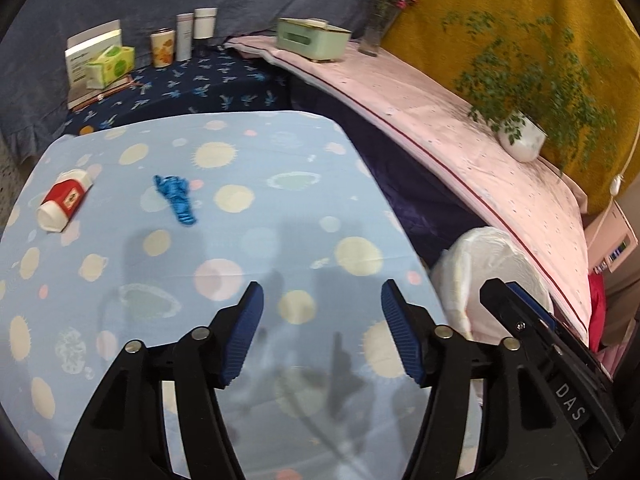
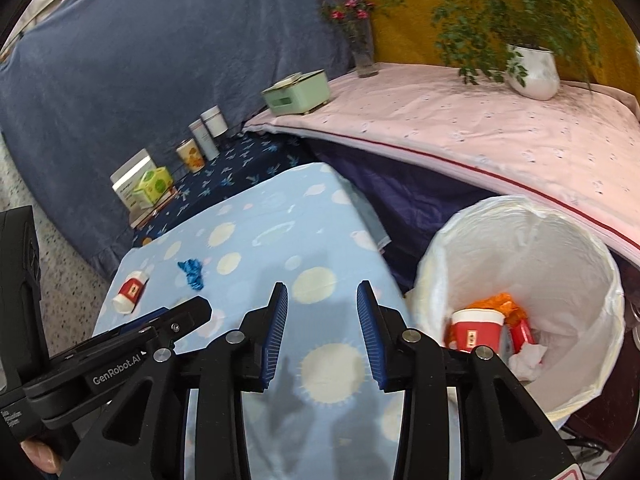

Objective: Collect trash
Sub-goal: 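Move both open tools back over the last red cup and blue cloth, then grasp the last red cup with the left tool while the right tool grasps the blue cloth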

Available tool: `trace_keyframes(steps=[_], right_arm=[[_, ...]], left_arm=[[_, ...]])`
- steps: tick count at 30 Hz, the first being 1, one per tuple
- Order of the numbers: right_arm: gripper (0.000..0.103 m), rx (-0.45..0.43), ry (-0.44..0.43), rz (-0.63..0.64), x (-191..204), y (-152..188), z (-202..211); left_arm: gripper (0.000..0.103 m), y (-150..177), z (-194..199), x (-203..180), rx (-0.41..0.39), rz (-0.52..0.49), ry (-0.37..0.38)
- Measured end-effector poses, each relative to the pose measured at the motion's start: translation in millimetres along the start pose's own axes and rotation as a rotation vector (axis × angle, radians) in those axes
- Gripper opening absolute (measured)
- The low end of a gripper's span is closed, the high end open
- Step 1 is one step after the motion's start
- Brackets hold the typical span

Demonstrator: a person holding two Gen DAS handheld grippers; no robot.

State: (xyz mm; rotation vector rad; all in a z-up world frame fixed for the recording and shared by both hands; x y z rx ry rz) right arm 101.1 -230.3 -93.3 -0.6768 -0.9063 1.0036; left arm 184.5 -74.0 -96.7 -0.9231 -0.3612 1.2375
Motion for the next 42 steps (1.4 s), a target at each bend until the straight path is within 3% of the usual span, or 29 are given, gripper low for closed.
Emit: trace_keyframes(steps=[11,25,32,42], right_arm=[[0.036,0.089,-0.083,0.093,78,25,-35],[0.039,0.199,-0.16,0.149,168,55,-113],[0.044,0.235,-0.172,0.167,201,66,-156],[0.045,0.262,-0.159,0.18,220,72,-201]], left_arm=[[0.066,-3,10,105,-0.022,0.103,-0.131],[0.088,-10,17,254,-0.054,0.17,-0.342],[0.088,-17,-3,301,-0.034,0.203,-0.382],[0.088,-25,-42,325,-0.002,0.216,-0.384]])
Point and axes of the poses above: each gripper's, at about its wrist camera, not at the fingertips, and z roughly against the way its jaws point, x to its left, y to its underside, the point moved 6 cm from there along -z, roughly the way its jaws point, and after that the axes turned 12 degrees about -x, right-handed, at the moved point
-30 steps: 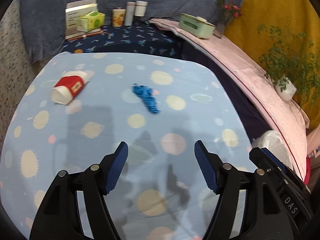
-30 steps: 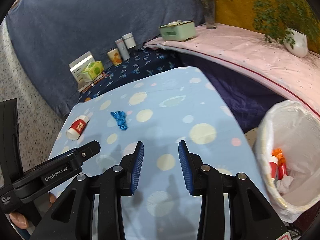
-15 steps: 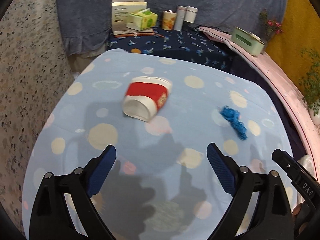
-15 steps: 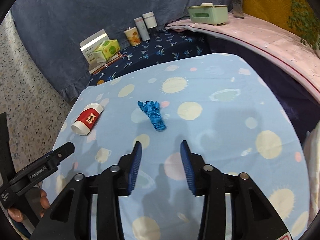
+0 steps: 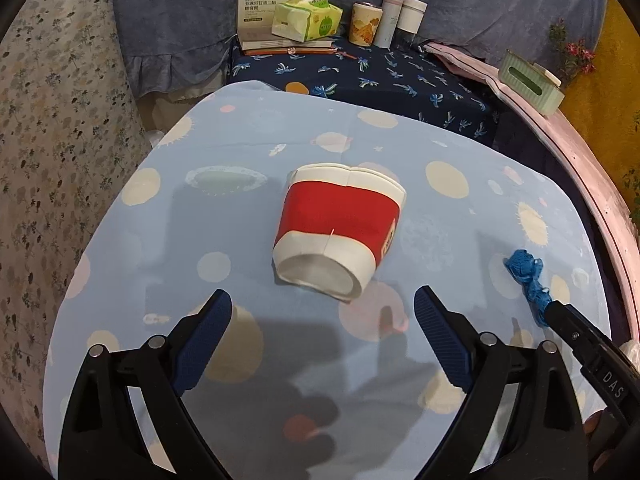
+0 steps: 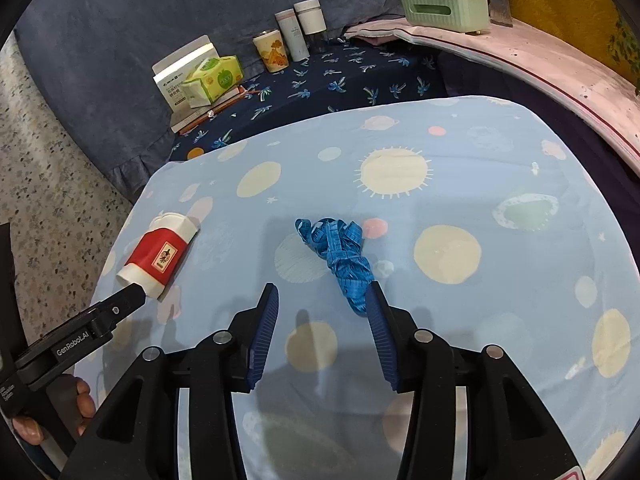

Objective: Collect trash
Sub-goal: 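Grasp the last red cup with the left tool while the right tool grasps the blue cloth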

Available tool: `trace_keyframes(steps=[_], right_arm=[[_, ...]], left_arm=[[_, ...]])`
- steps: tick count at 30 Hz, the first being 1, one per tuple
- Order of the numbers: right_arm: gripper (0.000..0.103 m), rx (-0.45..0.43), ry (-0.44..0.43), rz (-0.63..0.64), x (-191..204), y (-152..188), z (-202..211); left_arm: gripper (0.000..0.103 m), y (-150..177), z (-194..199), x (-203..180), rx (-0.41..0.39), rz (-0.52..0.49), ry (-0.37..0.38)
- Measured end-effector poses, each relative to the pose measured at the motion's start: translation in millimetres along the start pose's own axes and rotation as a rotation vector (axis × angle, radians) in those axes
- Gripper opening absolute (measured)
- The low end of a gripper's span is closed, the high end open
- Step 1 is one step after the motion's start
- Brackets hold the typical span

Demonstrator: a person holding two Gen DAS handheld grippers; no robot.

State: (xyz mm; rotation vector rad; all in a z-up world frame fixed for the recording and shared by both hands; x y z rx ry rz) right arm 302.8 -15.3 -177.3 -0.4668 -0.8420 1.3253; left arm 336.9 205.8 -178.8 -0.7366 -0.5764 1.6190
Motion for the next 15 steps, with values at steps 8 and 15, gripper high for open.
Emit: trace_keyframes(steps=[8,15], right_arm=[[0.045,0.014,0.02,-0.007,-4,-2,-25],[0.049,0.002,0.024,-0.014,-6,-9,-32]], left_arm=[[0.088,-10,-21,-1,0.007,0.007,0.008],[0.071,-14,-31,-7,0.011,-0.008,0.036]])
Point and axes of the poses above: each gripper's, at about its wrist camera, not at the fingertips, and z roughly against the way its jaws point, x to its left, y to its underside, the point moved 6 cm from there along -z, roughly the way its jaws point, and after that the axes turned 12 degrees about -x, right-handed, at the moved point
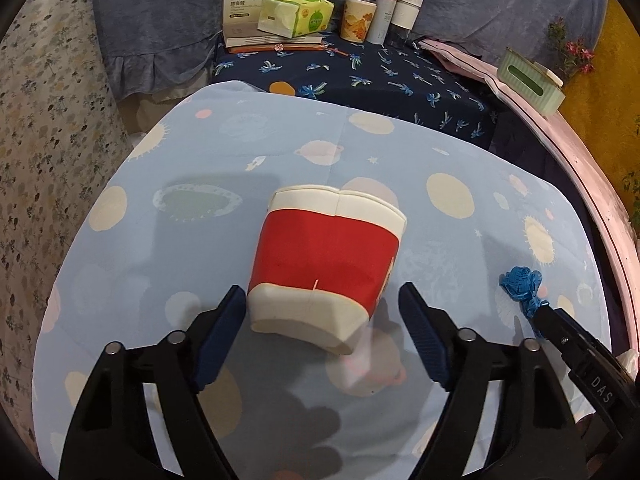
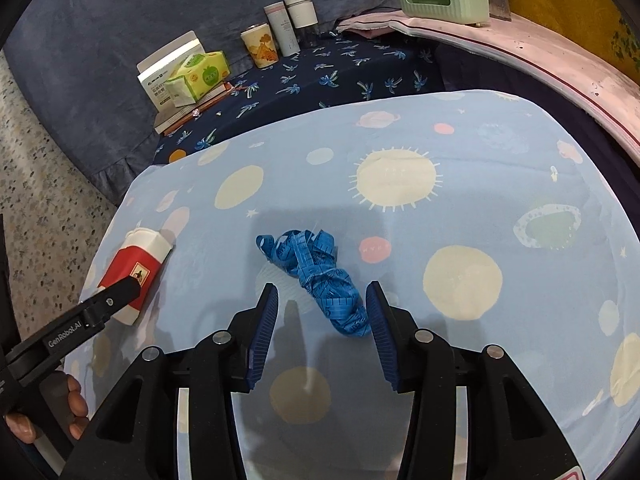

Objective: Collect trash
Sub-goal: 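Grasp the last red cup with the left tool while the right tool grasps the blue cloth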

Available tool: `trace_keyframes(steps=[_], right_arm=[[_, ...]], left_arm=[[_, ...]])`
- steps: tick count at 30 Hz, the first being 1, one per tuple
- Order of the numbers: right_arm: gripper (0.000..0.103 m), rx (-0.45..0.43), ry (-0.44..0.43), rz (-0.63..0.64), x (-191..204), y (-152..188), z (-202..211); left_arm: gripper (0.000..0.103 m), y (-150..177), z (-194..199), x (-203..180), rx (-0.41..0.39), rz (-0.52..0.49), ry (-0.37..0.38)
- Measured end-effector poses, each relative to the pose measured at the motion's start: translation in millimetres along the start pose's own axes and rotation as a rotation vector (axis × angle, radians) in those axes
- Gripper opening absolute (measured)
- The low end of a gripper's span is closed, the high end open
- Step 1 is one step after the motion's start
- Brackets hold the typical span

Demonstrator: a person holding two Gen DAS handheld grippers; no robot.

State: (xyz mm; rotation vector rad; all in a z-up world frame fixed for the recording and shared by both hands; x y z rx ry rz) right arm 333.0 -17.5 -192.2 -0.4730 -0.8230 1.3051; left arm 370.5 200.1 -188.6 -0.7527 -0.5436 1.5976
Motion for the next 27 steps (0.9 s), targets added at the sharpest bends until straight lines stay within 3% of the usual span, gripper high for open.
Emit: trace_keyframes(steps=[2,9,11,13,15,27], right_arm=[[0.057,-0.015,0.003,-0.002,0,-3,0],[0.056,-0.005,0.011,0.026,3,-3,-10],[0.047,0.006,0.01,0.014,1,-1,-13],[0.028,0.017,0.009,0.015,0,2,-13],[0.022,0.022,0.004,0.014,0,4,-12],[0.02,0.034,-0.029,-0.024,-12,29,27]], left_arm=[[0.066,1,-2,-2,0.003,-0.005,0.003],[0.066,3,-2,-8,-0.002,-0.025,0.009],[0.065,3,-1,-10,-0.001,-0.027,0.015],[0.065,4,2,-14,-0.003,-0.029,0.018],[0.065,4,5,-19,-0.005,-0.029,0.025],[0.065,26,36,-68,0.0,-0.057,0.083]])
Point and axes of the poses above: each gripper's, at about its wrist camera, not at the fingertips, and z roughly against the way its jaws point, x to its left, y to its underside, the point moved 6 cm from there along -z, roughly the way its jaws point, and after that the axes turned 12 degrees about -x, right-handed, at the moved point
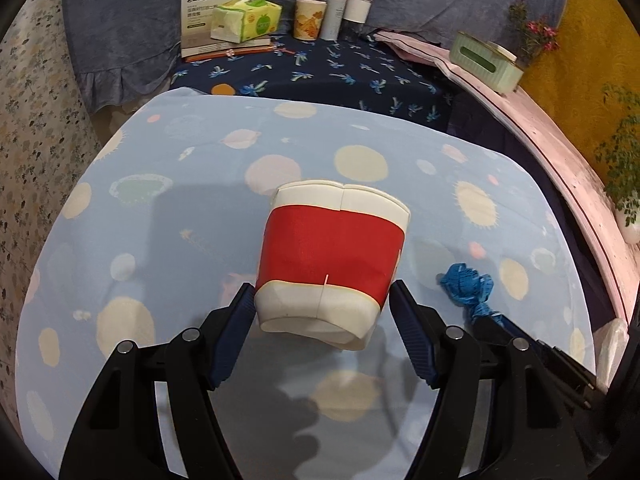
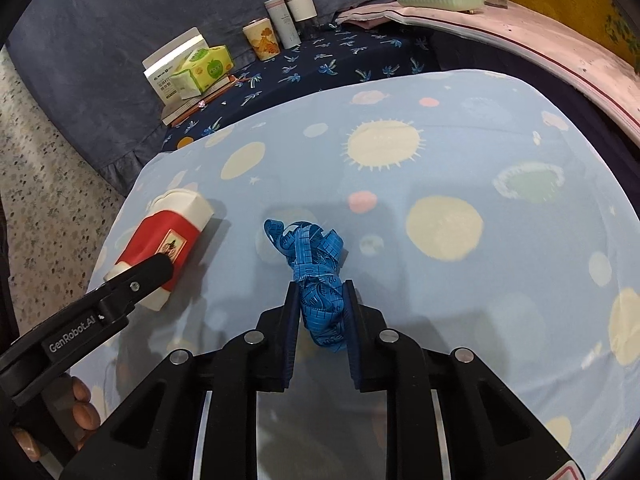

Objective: Collect trash
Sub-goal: 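Grasp the last red cup with the left tool while the right tool grasps the blue cloth, then carry the red cup and blue cloth over the bin and release both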

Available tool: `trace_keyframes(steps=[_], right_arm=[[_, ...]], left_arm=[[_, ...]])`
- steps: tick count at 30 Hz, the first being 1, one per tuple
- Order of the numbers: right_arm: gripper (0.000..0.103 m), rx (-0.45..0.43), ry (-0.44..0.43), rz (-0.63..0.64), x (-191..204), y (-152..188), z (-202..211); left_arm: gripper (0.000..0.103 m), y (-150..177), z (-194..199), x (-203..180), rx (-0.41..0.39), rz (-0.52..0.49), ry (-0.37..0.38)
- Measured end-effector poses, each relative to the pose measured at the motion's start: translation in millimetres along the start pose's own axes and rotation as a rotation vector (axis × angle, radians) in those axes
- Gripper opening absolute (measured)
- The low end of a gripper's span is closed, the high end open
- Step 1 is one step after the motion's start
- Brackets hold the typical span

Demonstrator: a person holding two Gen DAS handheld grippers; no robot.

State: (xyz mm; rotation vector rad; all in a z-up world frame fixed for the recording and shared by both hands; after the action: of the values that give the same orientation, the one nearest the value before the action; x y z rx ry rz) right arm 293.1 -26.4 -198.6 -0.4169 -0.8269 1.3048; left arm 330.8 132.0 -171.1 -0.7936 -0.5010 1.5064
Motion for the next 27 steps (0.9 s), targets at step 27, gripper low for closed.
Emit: trace_keyframes(steps=[27], right_arm=[[0.019,-0.147,0.038,-0.11,-90,27,153]], left_arm=[[0.065,55,95,-152,-0.026,-0.125,0.157]])
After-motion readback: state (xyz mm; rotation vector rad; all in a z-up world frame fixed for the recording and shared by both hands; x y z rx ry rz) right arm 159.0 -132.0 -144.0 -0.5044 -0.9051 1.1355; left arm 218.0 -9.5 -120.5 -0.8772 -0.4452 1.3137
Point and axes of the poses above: each gripper's, at about its wrist camera, not at the fingertips, and z roughly against the way its jaws point, x to its left, y to its underside, the point moved 6 cm from there along -z, roughly the way its jaws point, and after that the axes turned 12 degrees about -x, right-handed, at the moved point
